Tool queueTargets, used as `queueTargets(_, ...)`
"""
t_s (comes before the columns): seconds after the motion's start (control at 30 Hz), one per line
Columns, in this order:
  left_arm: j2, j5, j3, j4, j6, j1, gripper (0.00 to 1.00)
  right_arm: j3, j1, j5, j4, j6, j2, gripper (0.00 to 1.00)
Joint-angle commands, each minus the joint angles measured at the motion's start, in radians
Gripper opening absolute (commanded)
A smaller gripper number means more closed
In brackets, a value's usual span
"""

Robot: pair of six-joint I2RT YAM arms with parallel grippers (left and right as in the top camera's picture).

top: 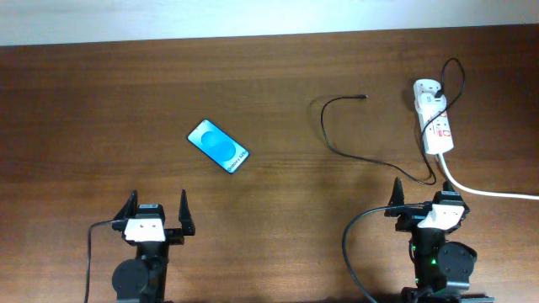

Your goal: Plug charger to phone and switch on socket

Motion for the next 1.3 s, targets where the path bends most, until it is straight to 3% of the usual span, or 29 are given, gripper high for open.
queueTargets(0.0,-0.004,0.018,-0.005,-0.002,0.016,0.006,0.99,-0.005,0.000,-0.005,-0.005,-0.003,-0.005,0.99)
queueTargets(0.33,-0.004,0.022,-0.004,0.003,0.014,0.006,0.99,-0.005,0.000,-0.005,-0.005,-0.003,-0.005,0.99)
queueTargets(0.67,-0.004,0.022,-0.002,-0.005,-0.137,0.006,0.99,-0.005,0.000,-0.005,-0.005,-0.003,-0.005,0.99)
queueTargets(0.97,0.008,0.023,0.031,-0.010,-0.140,0.006,0.99,-0.005,0.000,-0.005,-0.005,-0.003,-0.005,0.99)
queueTargets(1.27,0.139,0.022,0.135,-0.043,-0.139,0.006,0.99,-0.005,0.000,-0.005,-0.005,-0.003,-0.005,0.99)
